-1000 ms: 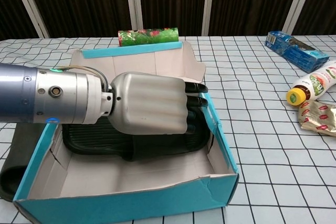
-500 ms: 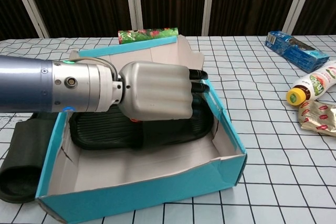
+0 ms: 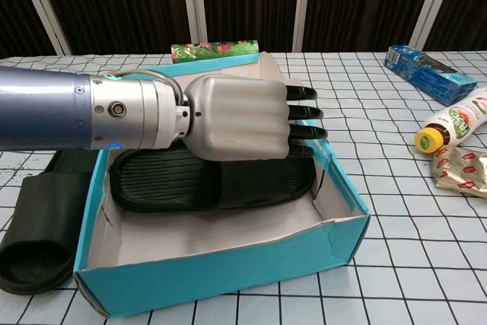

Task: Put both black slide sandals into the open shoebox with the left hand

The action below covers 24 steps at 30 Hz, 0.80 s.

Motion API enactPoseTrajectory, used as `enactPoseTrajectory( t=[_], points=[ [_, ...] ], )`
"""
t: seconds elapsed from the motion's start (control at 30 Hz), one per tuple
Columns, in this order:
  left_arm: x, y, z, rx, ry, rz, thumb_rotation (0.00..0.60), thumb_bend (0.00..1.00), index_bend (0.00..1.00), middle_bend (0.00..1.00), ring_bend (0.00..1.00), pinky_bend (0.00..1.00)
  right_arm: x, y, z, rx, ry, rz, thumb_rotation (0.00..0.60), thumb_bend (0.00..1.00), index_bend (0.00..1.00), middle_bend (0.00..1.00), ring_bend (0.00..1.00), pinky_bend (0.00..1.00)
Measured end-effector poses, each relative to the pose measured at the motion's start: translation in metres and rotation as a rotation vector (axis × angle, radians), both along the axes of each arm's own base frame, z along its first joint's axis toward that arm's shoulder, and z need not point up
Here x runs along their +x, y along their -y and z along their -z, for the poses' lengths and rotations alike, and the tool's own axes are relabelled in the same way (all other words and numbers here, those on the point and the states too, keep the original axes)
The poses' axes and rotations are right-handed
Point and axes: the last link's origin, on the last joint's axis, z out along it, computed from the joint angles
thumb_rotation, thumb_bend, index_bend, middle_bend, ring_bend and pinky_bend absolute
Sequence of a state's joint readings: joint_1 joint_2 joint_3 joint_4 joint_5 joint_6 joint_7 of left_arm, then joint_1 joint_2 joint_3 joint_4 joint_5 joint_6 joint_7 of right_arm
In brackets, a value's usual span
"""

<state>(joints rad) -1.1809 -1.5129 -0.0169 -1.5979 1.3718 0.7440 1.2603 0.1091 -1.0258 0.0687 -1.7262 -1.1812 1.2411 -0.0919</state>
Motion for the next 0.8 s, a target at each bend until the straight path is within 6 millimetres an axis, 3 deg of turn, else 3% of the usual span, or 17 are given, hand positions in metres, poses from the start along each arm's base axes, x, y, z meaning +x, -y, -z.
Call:
enactPoseTrajectory(
  t=[0.37, 0.53, 0.63, 0.8],
  points=[
    [-0.005, 0.017, -0.031, 0.012, -0.037, 0.055, 0.6, 0.18, 0.12, 0.01, 0.0, 0.02, 0.0, 0.0, -0.001, -0.001, 0.006, 0.003, 0.6, 0.29, 0.18, 0.11, 0.21, 0.16],
    [-0.007, 0.031, -0.058, 0.012, 0.007, 0.003, 0.6, 0.18, 0.16, 0.18, 0.0, 0.02, 0.0, -0.002, -0.002, -0.004, 0.011, 0.003, 0.6, 0.29, 0.18, 0.11, 0.21, 0.16],
    [-0.01, 0.042, -0.079, 0.001, 0.092, -0.093, 0.6, 0.18, 0.16, 0.24, 0.0, 0.03, 0.0, -0.002, -0.003, -0.009, 0.013, 0.001, 0.6, 0.29, 0.18, 0.11, 0.21, 0.16],
    [-0.039, 0.065, -0.115, -0.074, 0.331, -0.473, 0.6, 0.17, 0.15, 0.22, 0.0, 0.03, 0.001, -0.003, -0.004, -0.009, 0.023, -0.006, 0.6, 0.29, 0.18, 0.11, 0.21, 0.16]
  ],
)
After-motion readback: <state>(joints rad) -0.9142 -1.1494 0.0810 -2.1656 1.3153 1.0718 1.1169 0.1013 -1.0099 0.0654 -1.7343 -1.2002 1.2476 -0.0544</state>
